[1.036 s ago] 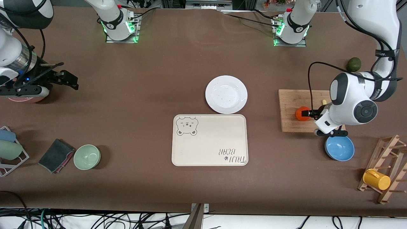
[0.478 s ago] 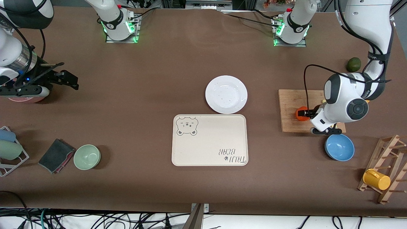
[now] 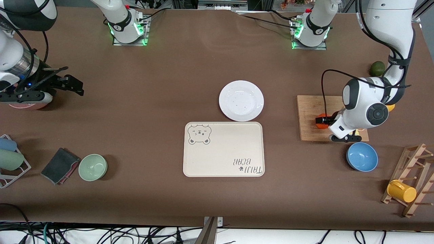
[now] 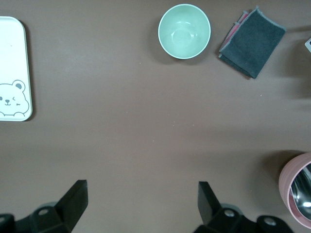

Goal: Place orange and plate with both arms
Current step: 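Lower the left gripper and close it around the orange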

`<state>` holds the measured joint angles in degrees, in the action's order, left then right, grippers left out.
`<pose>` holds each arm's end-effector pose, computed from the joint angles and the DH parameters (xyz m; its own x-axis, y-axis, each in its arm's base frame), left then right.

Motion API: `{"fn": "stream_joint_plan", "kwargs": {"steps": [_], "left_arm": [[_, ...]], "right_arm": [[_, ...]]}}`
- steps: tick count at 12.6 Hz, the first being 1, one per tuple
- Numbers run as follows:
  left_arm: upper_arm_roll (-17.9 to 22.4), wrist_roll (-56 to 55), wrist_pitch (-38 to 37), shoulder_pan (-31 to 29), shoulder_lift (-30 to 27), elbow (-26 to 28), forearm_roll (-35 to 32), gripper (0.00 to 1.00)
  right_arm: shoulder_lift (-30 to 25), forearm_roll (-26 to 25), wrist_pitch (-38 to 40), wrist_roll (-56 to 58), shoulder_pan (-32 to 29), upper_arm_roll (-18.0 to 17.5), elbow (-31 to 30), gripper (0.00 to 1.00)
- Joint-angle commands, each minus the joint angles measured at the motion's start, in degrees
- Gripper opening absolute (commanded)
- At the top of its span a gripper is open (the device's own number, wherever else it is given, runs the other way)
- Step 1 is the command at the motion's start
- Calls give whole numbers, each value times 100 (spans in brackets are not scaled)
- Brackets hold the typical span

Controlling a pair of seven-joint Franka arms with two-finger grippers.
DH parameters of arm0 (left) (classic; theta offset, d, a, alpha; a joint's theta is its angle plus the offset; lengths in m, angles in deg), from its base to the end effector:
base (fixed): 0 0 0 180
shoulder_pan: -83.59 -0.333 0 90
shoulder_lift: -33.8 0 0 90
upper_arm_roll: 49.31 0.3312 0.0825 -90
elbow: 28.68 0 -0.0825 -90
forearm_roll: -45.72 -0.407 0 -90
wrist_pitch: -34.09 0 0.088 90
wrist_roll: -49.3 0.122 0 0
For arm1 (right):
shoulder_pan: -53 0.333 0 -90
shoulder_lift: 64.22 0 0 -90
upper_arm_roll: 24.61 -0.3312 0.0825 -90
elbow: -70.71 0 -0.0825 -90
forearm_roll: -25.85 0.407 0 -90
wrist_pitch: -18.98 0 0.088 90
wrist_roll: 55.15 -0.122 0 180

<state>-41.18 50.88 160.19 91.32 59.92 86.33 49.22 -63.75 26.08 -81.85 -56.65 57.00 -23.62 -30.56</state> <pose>0.5936 0.0017 0.1908 0.9671 0.0172 -0.2540 0.0134 -0.9998 -0.0167 0.5857 0.0312 0.5381 0.9995 0.0256 -0.0160 0.0255 -0.9997 -0.0034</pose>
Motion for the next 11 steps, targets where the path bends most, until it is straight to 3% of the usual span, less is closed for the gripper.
{"fn": "stream_joint_plan", "kwargs": {"steps": [1, 6, 9, 11], "left_arm": [[5, 193, 117, -8, 68, 30, 161, 100], [5, 193, 178, 0, 165, 3, 169, 99], [5, 193, 187, 9, 226, 3, 248, 84], [5, 184, 205, 27, 305, -23, 275, 80]], "right_arm": [[-99, 127, 116, 62, -58, -11, 2, 100], [-91, 127, 292, 88, -58, 156, 72, 100], [-91, 127, 301, 97, -58, 156, 72, 100], [-56, 135, 231, 53, -32, 130, 72, 100]]}}
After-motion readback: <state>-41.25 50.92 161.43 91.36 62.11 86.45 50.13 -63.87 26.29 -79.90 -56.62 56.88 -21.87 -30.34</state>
